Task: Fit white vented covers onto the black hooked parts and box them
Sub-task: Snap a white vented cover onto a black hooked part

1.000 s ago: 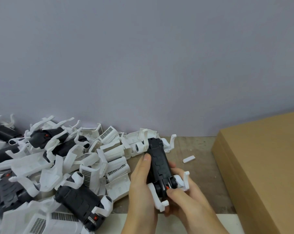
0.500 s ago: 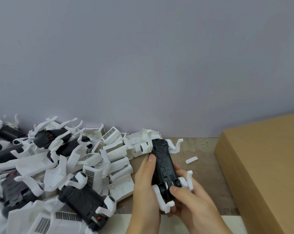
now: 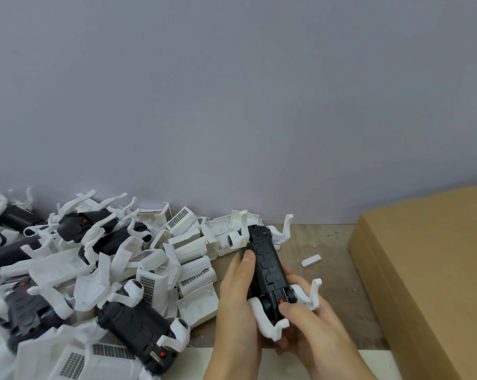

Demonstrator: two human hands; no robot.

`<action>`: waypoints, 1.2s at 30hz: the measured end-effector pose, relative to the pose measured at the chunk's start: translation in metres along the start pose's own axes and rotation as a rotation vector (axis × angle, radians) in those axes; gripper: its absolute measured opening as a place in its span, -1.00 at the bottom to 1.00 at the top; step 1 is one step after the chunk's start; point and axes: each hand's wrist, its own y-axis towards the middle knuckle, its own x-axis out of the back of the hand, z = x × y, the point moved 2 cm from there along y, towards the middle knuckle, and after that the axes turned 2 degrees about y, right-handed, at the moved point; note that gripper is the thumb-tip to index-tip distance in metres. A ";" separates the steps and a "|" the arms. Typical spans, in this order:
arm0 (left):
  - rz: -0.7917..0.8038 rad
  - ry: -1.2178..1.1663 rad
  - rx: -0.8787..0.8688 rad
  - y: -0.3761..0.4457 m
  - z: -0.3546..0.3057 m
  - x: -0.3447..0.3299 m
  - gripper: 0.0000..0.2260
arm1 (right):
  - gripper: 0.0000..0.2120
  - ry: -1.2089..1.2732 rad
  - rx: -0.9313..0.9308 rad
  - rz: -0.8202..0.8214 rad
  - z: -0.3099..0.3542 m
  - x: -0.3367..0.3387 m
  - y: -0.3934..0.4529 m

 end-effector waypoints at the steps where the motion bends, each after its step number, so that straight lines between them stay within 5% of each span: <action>1: -0.007 -0.032 0.000 0.000 0.000 0.000 -0.33 | -0.57 0.003 -0.018 -0.003 0.000 0.000 0.001; 5: -0.119 -0.033 -0.100 0.001 -0.007 0.005 -0.53 | -0.69 -0.005 -0.046 -0.132 0.003 0.004 0.003; 10: -0.285 0.129 -0.209 0.003 -0.014 0.008 -0.53 | -0.75 -0.310 0.357 -0.366 0.019 0.010 -0.011; 13: -0.299 0.322 -0.257 -0.001 -0.012 0.004 -0.65 | -0.75 -0.618 0.495 -0.333 0.025 -0.001 -0.017; 16: -0.150 0.352 -0.274 -0.004 -0.013 -0.005 -0.92 | -0.78 -0.611 0.358 -0.226 0.022 -0.006 -0.014; 20: -0.043 0.530 -0.294 -0.002 -0.015 -0.008 -0.85 | -0.73 -0.494 0.251 -0.307 0.021 0.006 -0.008; 23: -0.109 0.570 -0.252 -0.003 -0.014 -0.007 -0.86 | -0.75 -0.436 0.225 -0.295 0.022 0.007 -0.008; 27: -0.077 0.509 -0.089 -0.007 -0.016 -0.010 -0.68 | -0.67 -0.448 0.270 -0.177 0.023 0.000 -0.012; 32: -0.088 0.330 -0.067 -0.003 -0.022 -0.004 -0.79 | -0.78 -0.400 0.396 -0.193 0.019 -0.005 -0.012; 34: -0.144 0.240 -0.157 -0.004 -0.038 -0.004 -0.74 | -0.79 -0.506 0.495 -0.312 0.020 -0.001 -0.013; 36: -0.209 0.163 -0.261 -0.003 -0.058 0.000 -0.75 | -0.77 -0.801 0.523 -0.197 0.016 -0.005 -0.010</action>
